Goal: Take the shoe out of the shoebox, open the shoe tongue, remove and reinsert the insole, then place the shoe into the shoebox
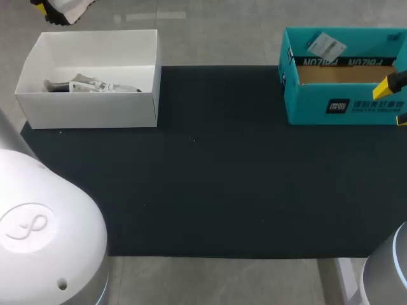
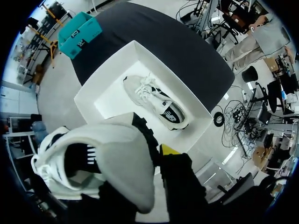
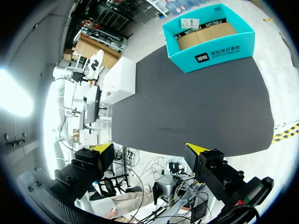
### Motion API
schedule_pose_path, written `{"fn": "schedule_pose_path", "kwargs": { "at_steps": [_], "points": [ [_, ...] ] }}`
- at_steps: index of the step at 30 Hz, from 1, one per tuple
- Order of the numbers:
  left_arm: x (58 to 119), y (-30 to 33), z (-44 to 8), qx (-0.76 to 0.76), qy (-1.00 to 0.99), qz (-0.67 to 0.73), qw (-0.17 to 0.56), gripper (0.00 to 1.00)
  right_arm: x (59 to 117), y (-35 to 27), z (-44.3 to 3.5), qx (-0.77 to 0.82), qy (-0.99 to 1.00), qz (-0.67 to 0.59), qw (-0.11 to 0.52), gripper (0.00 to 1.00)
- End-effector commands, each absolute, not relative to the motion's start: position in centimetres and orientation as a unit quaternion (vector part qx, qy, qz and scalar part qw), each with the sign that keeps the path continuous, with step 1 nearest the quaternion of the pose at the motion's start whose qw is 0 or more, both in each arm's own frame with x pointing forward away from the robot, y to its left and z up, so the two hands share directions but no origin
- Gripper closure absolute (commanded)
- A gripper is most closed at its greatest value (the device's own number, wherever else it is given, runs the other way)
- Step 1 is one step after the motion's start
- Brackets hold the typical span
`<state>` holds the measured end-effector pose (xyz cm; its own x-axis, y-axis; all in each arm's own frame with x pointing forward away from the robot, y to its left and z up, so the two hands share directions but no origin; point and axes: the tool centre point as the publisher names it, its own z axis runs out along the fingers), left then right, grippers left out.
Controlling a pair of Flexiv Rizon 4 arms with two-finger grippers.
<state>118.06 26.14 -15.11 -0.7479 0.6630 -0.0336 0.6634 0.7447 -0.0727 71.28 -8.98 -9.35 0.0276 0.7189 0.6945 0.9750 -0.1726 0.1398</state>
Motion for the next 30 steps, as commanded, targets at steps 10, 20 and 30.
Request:
{"fn": "schedule_pose_path", "kwargs": {
  "at_steps": [10, 20, 30],
  "points": [
    [119.1, 26.9, -15.0, 0.534, 0.831, -0.149, 0.046, 1.0, 71.5, -9.0, -9.4, -0.69, -0.614, -0.33, 0.194, 0.0],
    [119.5, 26.8, -14.8, 0.574, 0.809, -0.122, 0.039, 1.0, 71.5, -9.0, -9.4, -0.69, -0.614, -0.33, 0.194, 0.0],
    [119.5, 26.8, -14.8, 0.574, 0.809, -0.122, 0.039, 1.0, 71.5, -9.0, -9.4, -0.69, -0.614, -0.33, 0.194, 0.0]
  ]
}}
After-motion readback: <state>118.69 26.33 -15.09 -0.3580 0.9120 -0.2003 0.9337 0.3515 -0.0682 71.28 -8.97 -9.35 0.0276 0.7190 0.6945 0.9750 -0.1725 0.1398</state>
